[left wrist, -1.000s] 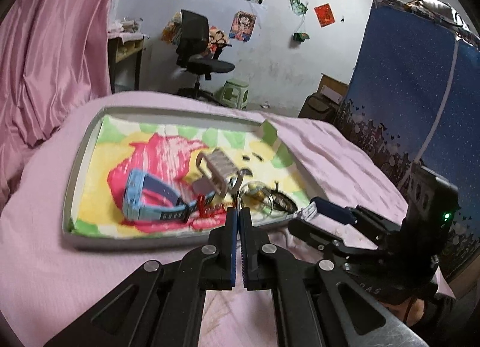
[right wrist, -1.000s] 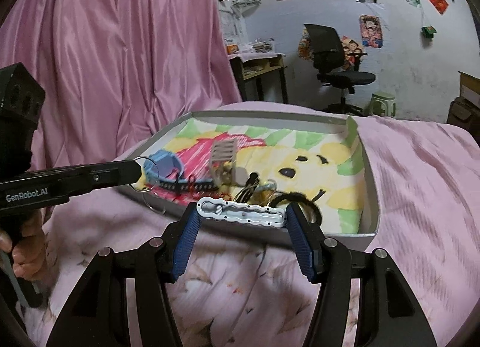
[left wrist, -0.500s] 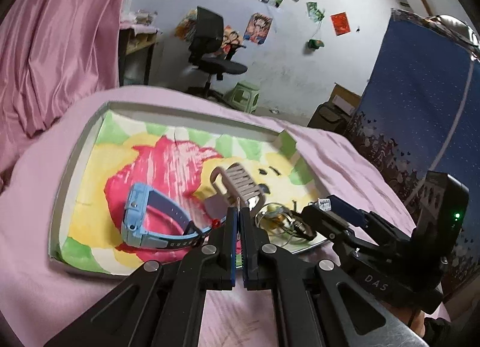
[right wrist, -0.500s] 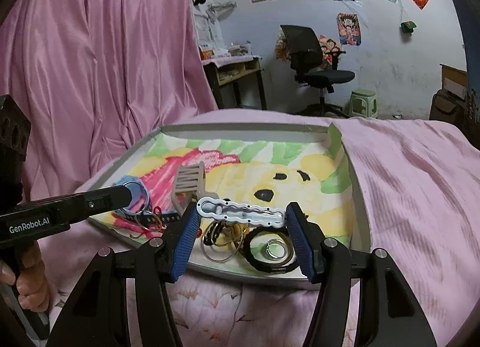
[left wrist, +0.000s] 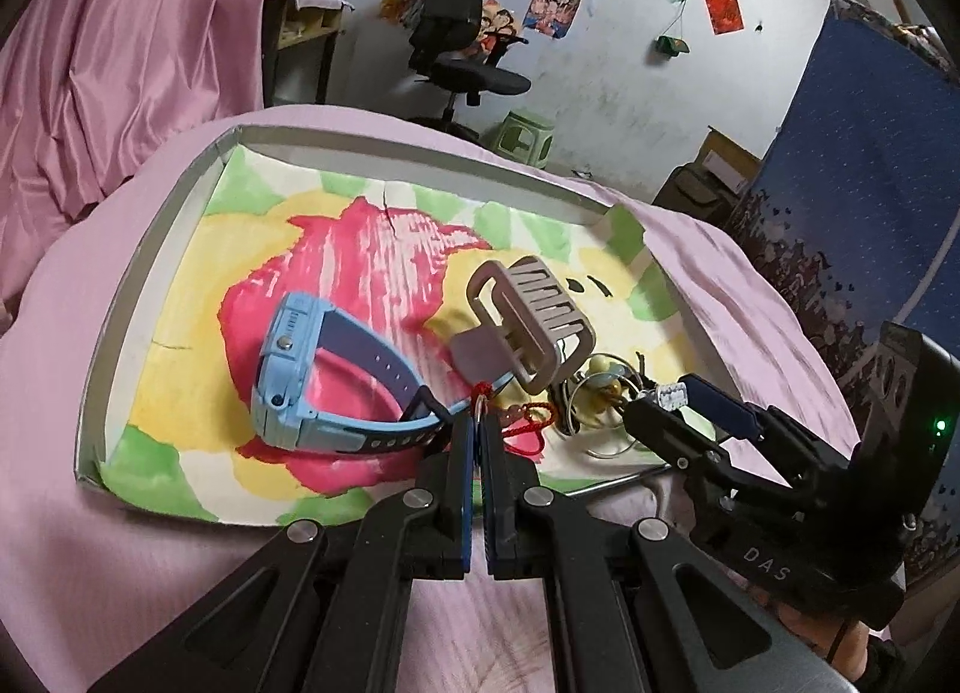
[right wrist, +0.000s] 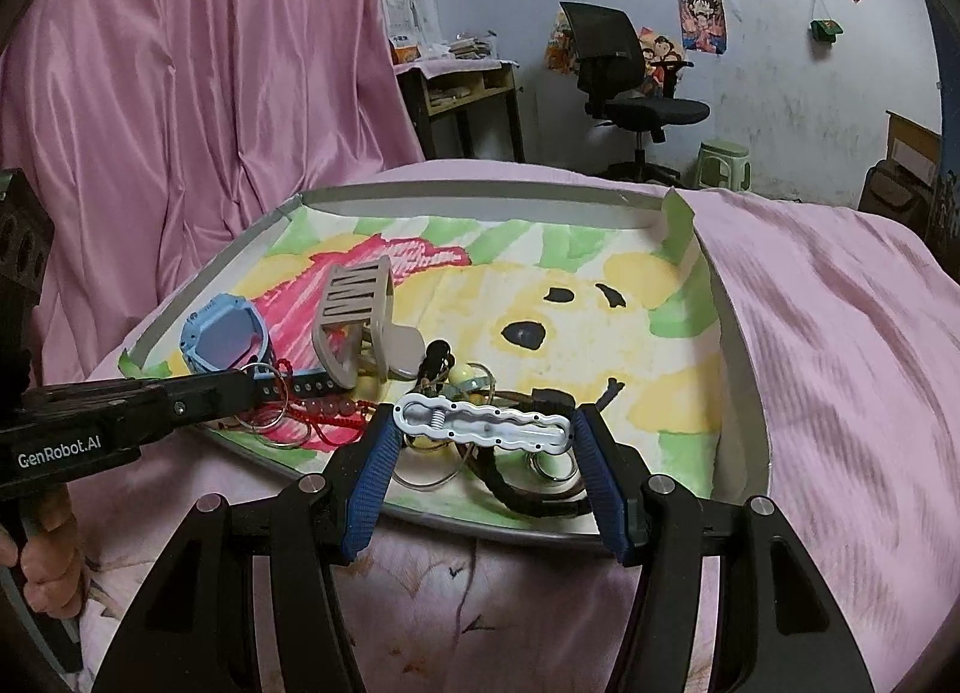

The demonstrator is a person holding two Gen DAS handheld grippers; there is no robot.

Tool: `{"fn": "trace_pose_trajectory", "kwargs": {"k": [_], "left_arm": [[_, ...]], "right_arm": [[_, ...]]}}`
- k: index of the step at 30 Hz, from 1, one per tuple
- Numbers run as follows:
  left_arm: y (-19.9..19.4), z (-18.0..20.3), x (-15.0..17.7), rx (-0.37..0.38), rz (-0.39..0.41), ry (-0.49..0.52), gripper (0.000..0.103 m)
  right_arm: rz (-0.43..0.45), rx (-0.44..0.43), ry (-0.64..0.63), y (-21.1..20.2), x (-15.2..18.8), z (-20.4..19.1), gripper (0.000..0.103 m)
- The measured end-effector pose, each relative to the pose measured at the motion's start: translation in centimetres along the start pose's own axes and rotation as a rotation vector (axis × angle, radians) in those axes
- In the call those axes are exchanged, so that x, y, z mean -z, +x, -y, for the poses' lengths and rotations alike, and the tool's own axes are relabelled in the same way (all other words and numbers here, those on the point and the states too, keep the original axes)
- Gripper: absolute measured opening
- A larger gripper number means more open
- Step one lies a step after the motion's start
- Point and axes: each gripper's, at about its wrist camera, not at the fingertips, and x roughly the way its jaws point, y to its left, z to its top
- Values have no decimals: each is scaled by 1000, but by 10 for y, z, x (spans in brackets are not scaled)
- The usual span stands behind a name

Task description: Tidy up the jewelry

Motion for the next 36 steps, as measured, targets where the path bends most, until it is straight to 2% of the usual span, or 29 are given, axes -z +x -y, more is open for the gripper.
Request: {"fn": "trace_pose_trajectory", "kwargs": {"k": [14,19,23,26,27,29,30,31,34,36], "left_arm": [[-1,2,2,-16,3,18,4],[-10,-3,3,-13,39,-3,22],[-15,-6,2,-25,60,-15,23],[-19,-6,3,-49,71,-5,25],[-20,-5,3,-61,75,0,29],[-25,-4,4,-83,94,8,44],[-27,-4,4,-93,107,10,58],[-31,-3,5,-103,127,12,67],[-39,-2,5,-133,161,27,68],[-41,-1,4,-158,171,37,74]], "right_arm": [[-17,-10,2,4,1,-1,55],[-7,-12,10,1,2,1,55],[15,-12,15,-4,1,1,57],[42,-9,17,-10,1,2,65],[50,-8,18,-13,1,3,65],[66,-6,24,-17,0,4,67],[74,-4,28,-19,-1,5,70],[80,-2,32,-20,-1,6,71],[111,3,42,-29,-3,8,76],[131,7,42,-34,-4,8,84]]}}
